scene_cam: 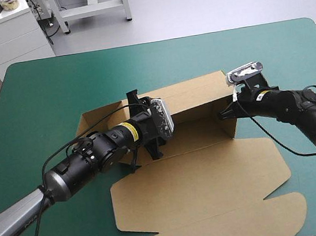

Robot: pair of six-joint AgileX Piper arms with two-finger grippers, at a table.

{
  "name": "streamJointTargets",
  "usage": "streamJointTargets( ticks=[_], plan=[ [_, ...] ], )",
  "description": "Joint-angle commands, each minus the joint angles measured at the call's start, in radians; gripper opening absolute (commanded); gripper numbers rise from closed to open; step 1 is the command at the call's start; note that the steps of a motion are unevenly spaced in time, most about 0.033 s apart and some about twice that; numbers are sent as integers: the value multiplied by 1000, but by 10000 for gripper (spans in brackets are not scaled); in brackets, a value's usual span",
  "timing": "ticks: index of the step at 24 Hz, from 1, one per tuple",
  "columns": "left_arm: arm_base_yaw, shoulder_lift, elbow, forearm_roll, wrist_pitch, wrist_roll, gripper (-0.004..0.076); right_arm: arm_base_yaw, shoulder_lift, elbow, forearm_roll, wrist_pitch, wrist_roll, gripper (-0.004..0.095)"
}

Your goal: Fold the box

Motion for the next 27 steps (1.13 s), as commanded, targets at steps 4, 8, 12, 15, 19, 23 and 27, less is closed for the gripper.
streamJointTargets(
  ticks=[4,8,12,15,19,23,27],
  plan=[
    [-154,-136,-36,-17,44,-40,575,-11,-26,-28,-153,-117,177,-11],
    [-220,-155,-87,-17,158,-47,386,-11,-26,-28,-147,-113,177,-15],
    [-227,-148,-151,-22,256,-47,24,-11,-26,-28,-139,-113,177,-15],
    [-227,-148,-190,-22,292,-47,14,-11,-26,-28,-139,-113,177,-15],
    [-222,-135,-248,-22,391,-54,15,-11,-26,-28,-139,-109,177,-15],
    [-94,-70,-401,-113,615,-83,15,-11,-26,-28,-136,-97,174,-15],
    [185,-72,-495,-392,640,-81,14,-11,-26,-28,-136,-88,174,-15]
  ],
)
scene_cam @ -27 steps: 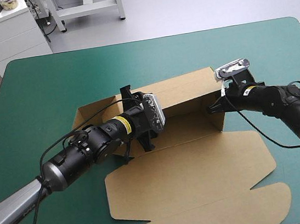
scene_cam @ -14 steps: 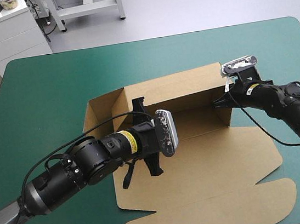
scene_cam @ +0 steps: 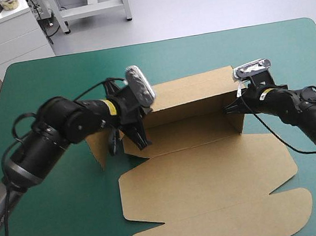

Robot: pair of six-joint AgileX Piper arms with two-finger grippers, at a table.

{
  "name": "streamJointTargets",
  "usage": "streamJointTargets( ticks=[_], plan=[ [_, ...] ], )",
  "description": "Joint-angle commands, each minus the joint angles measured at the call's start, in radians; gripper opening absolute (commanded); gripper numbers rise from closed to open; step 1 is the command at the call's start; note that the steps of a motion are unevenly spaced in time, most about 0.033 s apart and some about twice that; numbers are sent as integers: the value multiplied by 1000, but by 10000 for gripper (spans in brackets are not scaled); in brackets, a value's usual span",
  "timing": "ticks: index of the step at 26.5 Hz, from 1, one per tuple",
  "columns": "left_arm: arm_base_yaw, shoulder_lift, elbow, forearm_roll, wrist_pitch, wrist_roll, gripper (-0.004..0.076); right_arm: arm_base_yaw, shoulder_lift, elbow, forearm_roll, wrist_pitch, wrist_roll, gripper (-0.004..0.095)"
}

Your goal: Fold the box

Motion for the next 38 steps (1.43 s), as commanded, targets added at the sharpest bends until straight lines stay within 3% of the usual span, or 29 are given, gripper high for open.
streamJointTargets(
  ticks=[1,7,10,19,27,32,38],
  plan=[
    [211,-55,-69,-172,-35,-10,14,-4,-30,-28,22,-49,3,-15],
    [572,-67,-69,-202,107,-85,-3,-4,-30,-28,22,-36,3,-15],
    [640,-90,-52,-190,110,-126,-10,-4,-30,-28,22,-32,3,-15],
    [663,-240,241,-53,-78,-276,-10,-4,-43,-36,2,22,-12,-14],
    [663,-346,432,-49,-143,-286,-10,-4,-39,-178,-7,295,-16,-14],
    [663,-364,441,-26,-149,-286,-10,-4,14,-297,-28,550,-9,-14],
    [663,-365,441,-15,-165,-286,-10,-4,132,-369,-26,601,3,-14]
  ],
)
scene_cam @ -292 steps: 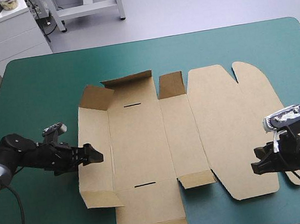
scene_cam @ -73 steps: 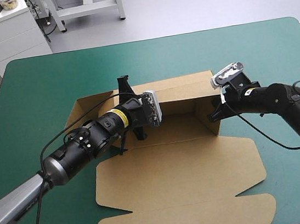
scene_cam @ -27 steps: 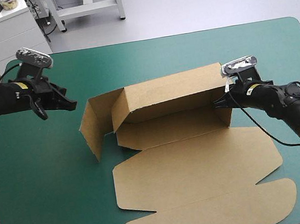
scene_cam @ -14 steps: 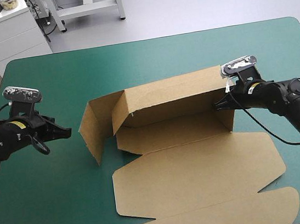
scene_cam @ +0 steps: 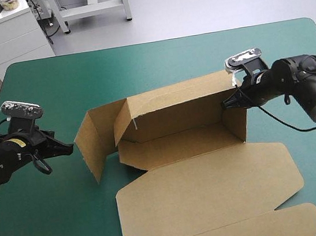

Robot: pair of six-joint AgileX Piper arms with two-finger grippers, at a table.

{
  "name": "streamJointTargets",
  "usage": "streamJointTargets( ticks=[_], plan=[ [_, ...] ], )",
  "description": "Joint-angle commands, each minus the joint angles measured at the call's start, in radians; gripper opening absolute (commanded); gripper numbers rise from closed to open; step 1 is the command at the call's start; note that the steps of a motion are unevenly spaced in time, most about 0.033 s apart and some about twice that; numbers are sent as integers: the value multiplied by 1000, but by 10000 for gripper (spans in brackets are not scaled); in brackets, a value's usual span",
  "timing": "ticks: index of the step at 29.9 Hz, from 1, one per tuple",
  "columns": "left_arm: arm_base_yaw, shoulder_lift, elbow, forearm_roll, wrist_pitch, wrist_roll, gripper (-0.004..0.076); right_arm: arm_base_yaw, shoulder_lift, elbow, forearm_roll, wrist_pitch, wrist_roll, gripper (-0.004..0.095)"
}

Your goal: Fold the box

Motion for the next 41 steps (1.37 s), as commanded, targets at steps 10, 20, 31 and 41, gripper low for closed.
streamJointTargets(
  ticks=[10,20,31,41],
  plan=[
    [2,-18,-24,-7,-109,-27,-10,-4,281,-174,6,-45,30,-11],
    [2,-18,-24,-7,-107,-32,-10,-4,346,-321,6,-21,33,577],
    [2,-18,-24,-7,-107,-32,-10,-4,286,-502,1,203,52,724],
    [2,-18,-24,-7,-114,-32,-10,-6,211,-502,-16,213,113,724]
  ],
)
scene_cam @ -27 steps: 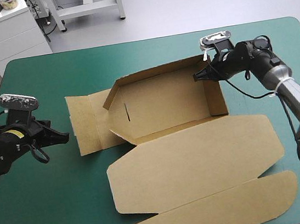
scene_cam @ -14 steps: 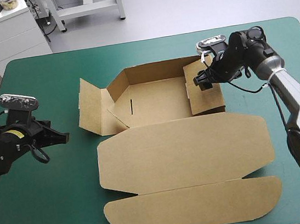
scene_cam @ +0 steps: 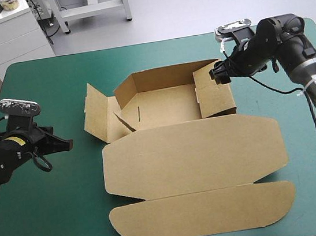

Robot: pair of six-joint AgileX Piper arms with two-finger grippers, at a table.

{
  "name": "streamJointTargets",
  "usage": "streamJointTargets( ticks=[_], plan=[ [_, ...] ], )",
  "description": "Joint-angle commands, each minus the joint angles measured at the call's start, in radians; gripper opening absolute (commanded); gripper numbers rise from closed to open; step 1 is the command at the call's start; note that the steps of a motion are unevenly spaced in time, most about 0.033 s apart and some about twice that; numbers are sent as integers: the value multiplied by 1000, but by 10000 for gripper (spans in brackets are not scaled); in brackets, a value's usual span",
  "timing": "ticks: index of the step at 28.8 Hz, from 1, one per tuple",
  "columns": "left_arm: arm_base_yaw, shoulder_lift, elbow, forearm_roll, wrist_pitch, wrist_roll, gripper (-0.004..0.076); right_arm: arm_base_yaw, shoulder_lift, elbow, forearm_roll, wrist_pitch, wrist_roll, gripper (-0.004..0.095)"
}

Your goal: Fold the box

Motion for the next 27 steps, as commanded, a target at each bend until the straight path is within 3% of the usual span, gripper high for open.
streamJointTargets(
  ticks=[1,9,18,20,22,25,26,27],
  plan=[
    [2,-18,-25,-9,-63,-11,-10,-4,-35,-32,-6,-33,15,724],
    [2,-18,-25,-9,-63,-11,-10,-4,83,-32,-43,-89,37,724],
    [2,-18,-25,-9,-61,-11,-10,-4,230,-32,5,-164,48,716],
    [2,-18,-25,-9,-61,-11,-10,-4,244,-32,11,-173,48,651],
    [2,-18,-25,-9,-61,-11,-10,-4,250,-32,11,-177,48,515],
    [2,-18,-25,-9,-57,-11,-10,-4,252,-32,9,-177,48,234],
    [2,-18,-25,-9,-55,-11,-10,-4,252,-32,9,-175,43,62],
    [2,-18,-25,-9,-55,-11,-10,-4,252,-32,9,-173,41,-8]
  ],
)
